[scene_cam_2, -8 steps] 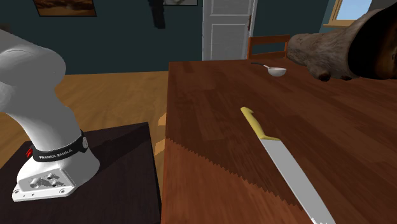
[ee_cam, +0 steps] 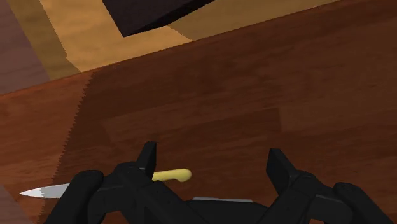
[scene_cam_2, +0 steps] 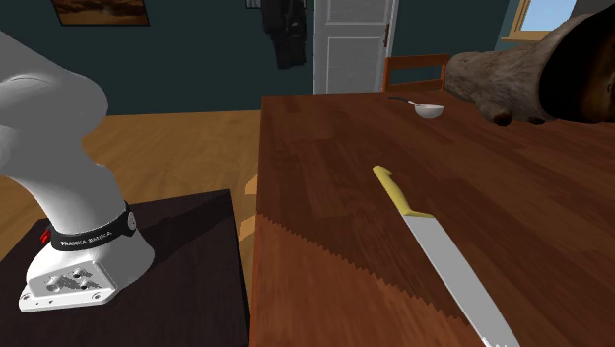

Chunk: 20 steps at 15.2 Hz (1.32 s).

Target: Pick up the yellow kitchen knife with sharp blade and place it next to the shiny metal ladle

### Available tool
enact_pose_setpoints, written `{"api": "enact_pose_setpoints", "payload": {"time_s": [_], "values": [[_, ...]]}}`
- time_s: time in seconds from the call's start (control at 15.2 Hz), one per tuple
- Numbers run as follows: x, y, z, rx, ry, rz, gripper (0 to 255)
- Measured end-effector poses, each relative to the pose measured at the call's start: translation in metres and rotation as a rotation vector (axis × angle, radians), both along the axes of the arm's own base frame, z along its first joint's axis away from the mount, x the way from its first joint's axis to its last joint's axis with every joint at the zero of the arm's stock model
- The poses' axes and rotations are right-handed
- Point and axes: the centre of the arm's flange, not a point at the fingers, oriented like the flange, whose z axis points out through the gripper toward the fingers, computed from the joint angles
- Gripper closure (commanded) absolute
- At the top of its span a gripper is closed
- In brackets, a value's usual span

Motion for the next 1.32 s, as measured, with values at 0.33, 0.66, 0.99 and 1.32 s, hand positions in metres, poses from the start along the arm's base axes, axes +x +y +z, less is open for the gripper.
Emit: {"api": "enact_pose_setpoints", "payload": {"time_s": [0.33,0.66,0.99,1.32], "values": [[0.04,-0.035,-0.03,0.006,-0.037,-0.289,0],[0.074,-0.088,-0.055,0.013,-0.073,-0.58,0],[0.09,-0.143,-0.083,0.02,-0.109,-0.871,0],[0.091,-0.188,-0.107,0.024,-0.136,-1.093,0]]}}
